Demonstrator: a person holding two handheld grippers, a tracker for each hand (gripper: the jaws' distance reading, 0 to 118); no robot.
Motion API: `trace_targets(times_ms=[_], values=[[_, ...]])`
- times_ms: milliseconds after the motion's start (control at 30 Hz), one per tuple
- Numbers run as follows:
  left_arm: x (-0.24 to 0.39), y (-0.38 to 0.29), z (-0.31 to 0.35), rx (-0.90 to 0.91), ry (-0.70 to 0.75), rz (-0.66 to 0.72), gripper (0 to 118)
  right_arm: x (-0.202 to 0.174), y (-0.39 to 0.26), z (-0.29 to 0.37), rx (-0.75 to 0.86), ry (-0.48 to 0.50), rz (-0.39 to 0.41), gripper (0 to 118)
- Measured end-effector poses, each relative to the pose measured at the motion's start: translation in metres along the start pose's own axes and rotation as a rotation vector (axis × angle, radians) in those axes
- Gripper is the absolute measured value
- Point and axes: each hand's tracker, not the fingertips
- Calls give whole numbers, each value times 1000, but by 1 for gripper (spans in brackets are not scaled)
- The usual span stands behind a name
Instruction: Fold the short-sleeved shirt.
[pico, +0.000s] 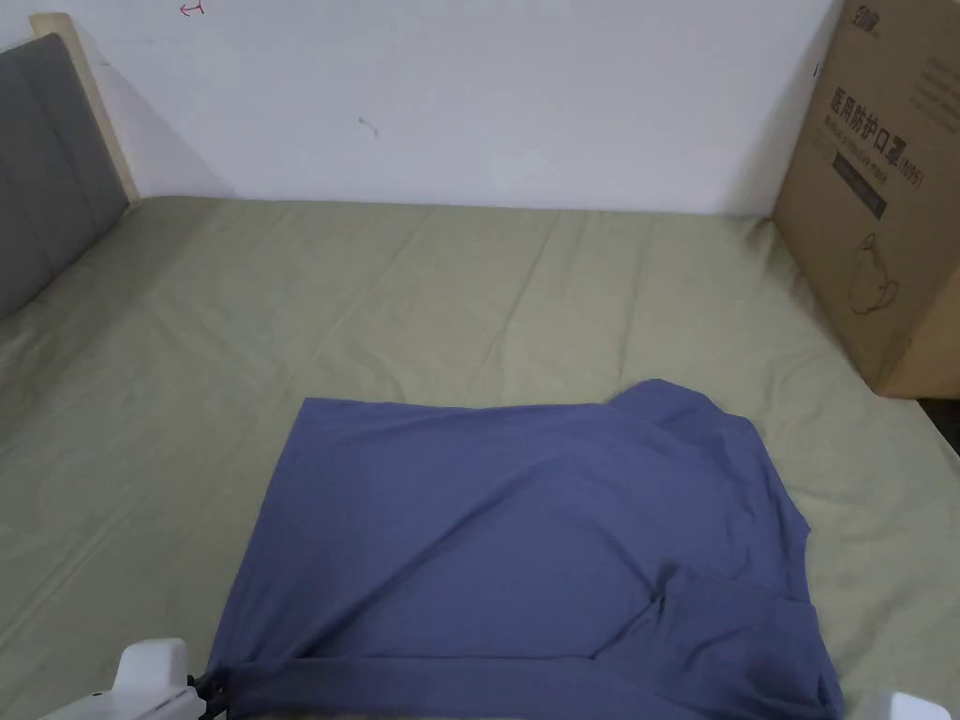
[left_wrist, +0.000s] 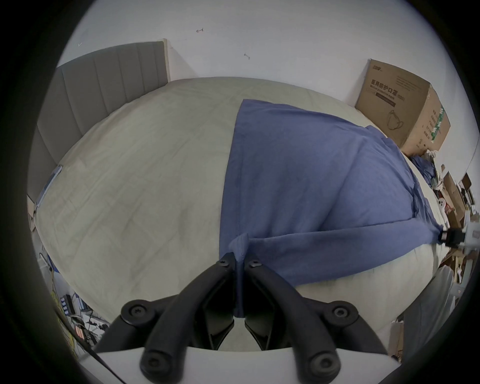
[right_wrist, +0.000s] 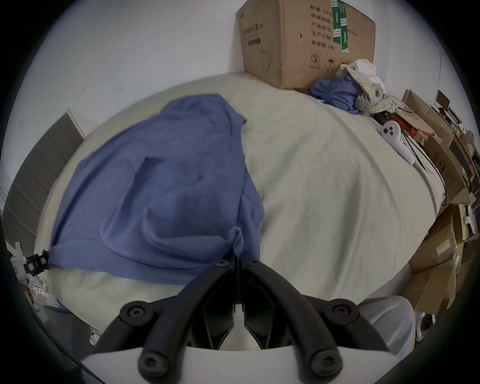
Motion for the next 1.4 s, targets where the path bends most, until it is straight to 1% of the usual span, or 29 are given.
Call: trace_targets(times_ms=[33,67,100,133,167,200,233,367,467,633,733,800,833,867,900,933,967,1000,1033,1133,1233,1400], values=[[-2,1,1,2,-3,17,19,-1,0,2,18,9,-4,3],[-3,4,3,-11,2,49,34,-2,2,5,22,10,3,7],[-2,9,5,-37,0,76,58,-5,4,11,27,6,17,17],[-2,13,8,-41,-4,82,73,-6,7,17,39,4,42,35],[0,18,15,-36,-4,80,81,-8,13,25,69,7,72,61],[2,24,21,-26,-5,81,84,-10,19,33,99,9,88,75],[5,32,30,9,-16,73,84,-14,25,45,136,17,99,81],[26,73,74,181,-64,45,84,-32,62,99,338,53,160,81],[46,104,101,312,-47,-4,84,-46,89,136,493,65,187,81],[79,140,136,518,-29,-46,84,-70,120,180,661,107,193,81],[94,151,145,604,-24,-60,84,-82,127,191,712,101,189,81],[103,151,147,641,-19,-62,84,-93,127,198,727,93,190,81],[106,152,146,662,-19,-60,81,-97,127,199,735,76,196,79],[109,150,147,677,-23,-50,74,-100,125,200,745,68,191,74],[111,148,147,696,-28,-46,61,-100,125,197,748,67,184,66],[113,146,148,713,-35,-37,39,-101,124,197,748,68,175,50],[115,144,146,716,-36,-41,12,-102,122,198,752,72,170,21],[115,143,146,717,-48,-47,1,-104,121,198,756,69,170,1],[116,141,145,711,-53,-50,0,-105,120,195,763,48,173,0],[117,137,144,698,-74,-56,0,-105,118,196,767,71,187,0],[115,133,140,665,-78,-84,0,-107,118,195,763,69,200,0],[94,123,115,477,-66,-94,0,-104,117,194,751,84,196,0]])
